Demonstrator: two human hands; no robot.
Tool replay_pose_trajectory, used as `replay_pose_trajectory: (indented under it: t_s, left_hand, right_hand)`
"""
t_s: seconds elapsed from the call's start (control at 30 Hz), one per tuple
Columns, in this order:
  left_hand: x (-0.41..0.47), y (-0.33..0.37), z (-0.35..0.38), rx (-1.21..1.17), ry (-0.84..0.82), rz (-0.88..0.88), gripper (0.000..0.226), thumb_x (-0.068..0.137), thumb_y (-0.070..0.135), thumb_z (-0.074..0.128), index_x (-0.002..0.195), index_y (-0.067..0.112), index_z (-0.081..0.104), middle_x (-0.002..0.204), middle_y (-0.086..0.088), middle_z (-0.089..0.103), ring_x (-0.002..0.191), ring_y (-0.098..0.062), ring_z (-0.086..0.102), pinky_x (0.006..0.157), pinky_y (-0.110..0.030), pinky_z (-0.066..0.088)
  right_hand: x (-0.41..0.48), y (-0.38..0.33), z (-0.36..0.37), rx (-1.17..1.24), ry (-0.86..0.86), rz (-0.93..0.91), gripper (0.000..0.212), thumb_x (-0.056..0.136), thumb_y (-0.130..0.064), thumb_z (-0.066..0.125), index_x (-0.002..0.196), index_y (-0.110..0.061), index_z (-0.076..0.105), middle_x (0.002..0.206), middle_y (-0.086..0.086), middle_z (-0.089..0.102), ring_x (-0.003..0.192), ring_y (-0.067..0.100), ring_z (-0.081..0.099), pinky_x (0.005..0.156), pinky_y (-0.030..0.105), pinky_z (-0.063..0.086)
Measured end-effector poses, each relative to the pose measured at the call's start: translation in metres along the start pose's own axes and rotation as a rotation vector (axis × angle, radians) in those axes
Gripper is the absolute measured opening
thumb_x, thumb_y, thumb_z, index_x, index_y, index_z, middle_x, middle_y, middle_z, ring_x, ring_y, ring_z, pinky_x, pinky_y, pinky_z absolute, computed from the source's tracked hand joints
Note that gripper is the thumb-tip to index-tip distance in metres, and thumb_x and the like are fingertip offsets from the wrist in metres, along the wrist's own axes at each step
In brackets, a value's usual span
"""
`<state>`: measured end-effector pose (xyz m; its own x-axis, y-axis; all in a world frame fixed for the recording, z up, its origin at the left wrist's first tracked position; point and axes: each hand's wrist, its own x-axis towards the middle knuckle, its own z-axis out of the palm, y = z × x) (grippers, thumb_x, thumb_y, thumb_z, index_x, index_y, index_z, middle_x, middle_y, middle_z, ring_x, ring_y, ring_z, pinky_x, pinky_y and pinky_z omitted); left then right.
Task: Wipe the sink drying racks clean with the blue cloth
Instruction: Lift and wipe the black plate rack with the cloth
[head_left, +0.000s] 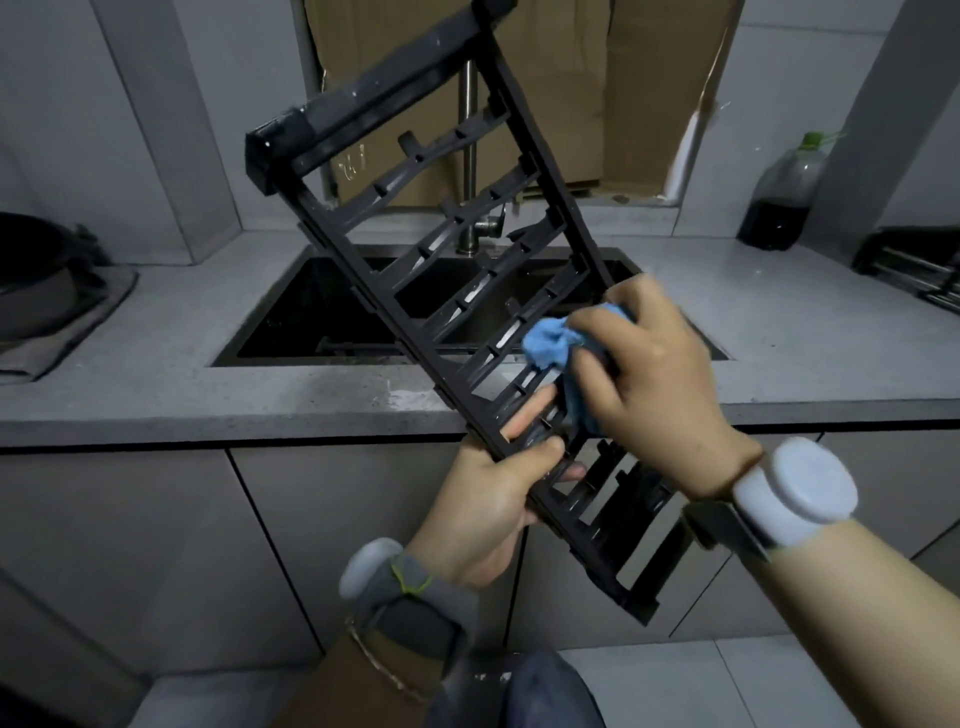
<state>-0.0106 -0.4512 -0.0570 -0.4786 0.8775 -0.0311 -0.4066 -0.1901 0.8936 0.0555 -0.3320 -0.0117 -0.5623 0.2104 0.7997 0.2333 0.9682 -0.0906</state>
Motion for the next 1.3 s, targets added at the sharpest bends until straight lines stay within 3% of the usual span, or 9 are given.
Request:
replay_pose_trajectory:
  t_s: [0.13,0.27,0.4,0.5,0.6,0.73,0.9,1.1,1.3]
  left_hand:
    - [0.0,-0.001,-0.002,0.029,-0.007,-0.005,0.04,0.095,0.003,0.048,0.097,0.041,0.061,0.103,0.006,0.066,0.078,-0.016,0.065,0.085,-0.04,0.051]
    - [-0.001,-0.003,-0.002,-0.001,-0.021,0.008,0.042,0.095,0.001,0.047,0.102,0.039,0.061,0.105,0.007,0.069,0.084,-0.018,0.067,0.092,-0.046,0.049]
    - [0.001,-0.008,0.001,-0.001,-0.039,0.069,0.036,0.092,-0.007,0.044,0.101,0.022,0.065,0.09,0.001,0.072,0.081,-0.012,0.067,0.07,-0.035,0.058]
    - [0.001,-0.01,0.001,-0.022,0.002,0.081,0.034,0.094,-0.008,0.039,0.102,0.016,0.06,0.093,-0.004,0.068,0.089,-0.011,0.066,0.066,-0.028,0.055]
    - [0.001,-0.012,-0.007,-0.022,-0.019,0.064,0.032,0.099,-0.004,0.026,0.086,0.012,0.05,0.076,-0.002,0.053,0.069,-0.004,0.056,0.055,-0.01,0.048]
    - [0.0,-0.015,-0.009,-0.066,-0.035,0.1,0.024,0.093,-0.008,0.04,0.097,0.012,0.052,0.081,-0.001,0.061,0.075,0.001,0.064,0.06,-0.018,0.053]
    - [0.002,-0.013,-0.008,-0.114,-0.094,0.125,0.035,0.071,0.003,0.053,0.103,0.016,0.063,0.095,-0.006,0.072,0.092,-0.018,0.068,0.072,-0.044,0.057]
    - [0.003,-0.011,-0.004,-0.128,-0.09,0.135,0.032,0.072,0.004,0.053,0.1,0.015,0.066,0.097,-0.008,0.071,0.092,-0.018,0.068,0.076,-0.044,0.056]
    - [0.0,-0.01,-0.016,-0.084,-0.057,0.006,0.036,0.094,0.001,0.048,0.108,0.032,0.06,0.103,0.0,0.07,0.079,-0.017,0.065,0.078,-0.04,0.053]
  right_hand:
    - [0.003,0.003,-0.001,-0.03,0.061,0.107,0.028,0.081,-0.02,0.043,0.088,-0.003,0.064,0.086,0.014,0.049,0.074,0.027,0.048,0.056,0.026,0.031]
    - [-0.009,-0.014,0.0,0.002,0.042,0.063,0.024,0.078,-0.017,0.045,0.087,-0.002,0.062,0.087,0.015,0.049,0.074,0.028,0.05,0.054,0.027,0.037]
    - [-0.02,-0.031,0.003,0.036,-0.026,-0.008,0.025,0.077,-0.018,0.048,0.087,-0.005,0.065,0.088,0.014,0.052,0.075,0.031,0.053,0.051,0.029,0.042]
    - [-0.026,-0.04,0.005,0.064,-0.091,-0.078,0.025,0.077,-0.02,0.047,0.085,-0.007,0.066,0.088,0.013,0.053,0.076,0.03,0.053,0.05,0.031,0.043]
    - [-0.031,-0.046,0.008,0.108,-0.163,-0.141,0.025,0.077,-0.019,0.046,0.087,-0.009,0.068,0.089,0.012,0.054,0.077,0.029,0.053,0.048,0.031,0.044]
    - [-0.033,-0.046,0.009,0.126,-0.18,-0.15,0.026,0.078,-0.018,0.047,0.09,-0.012,0.069,0.088,0.011,0.054,0.075,0.028,0.054,0.046,0.032,0.045]
    - [-0.024,-0.035,0.002,0.084,-0.128,-0.12,0.028,0.078,-0.02,0.048,0.093,-0.012,0.071,0.085,0.013,0.054,0.07,0.029,0.054,0.047,0.031,0.044]
    - [-0.023,-0.031,0.002,0.126,-0.083,-0.121,0.027,0.077,-0.016,0.049,0.092,-0.01,0.071,0.086,0.014,0.054,0.071,0.03,0.054,0.05,0.035,0.046]
    - [-0.01,-0.011,0.007,0.196,0.017,0.126,0.033,0.08,-0.022,0.044,0.097,-0.007,0.068,0.088,0.007,0.05,0.078,0.01,0.046,0.061,0.039,0.049]
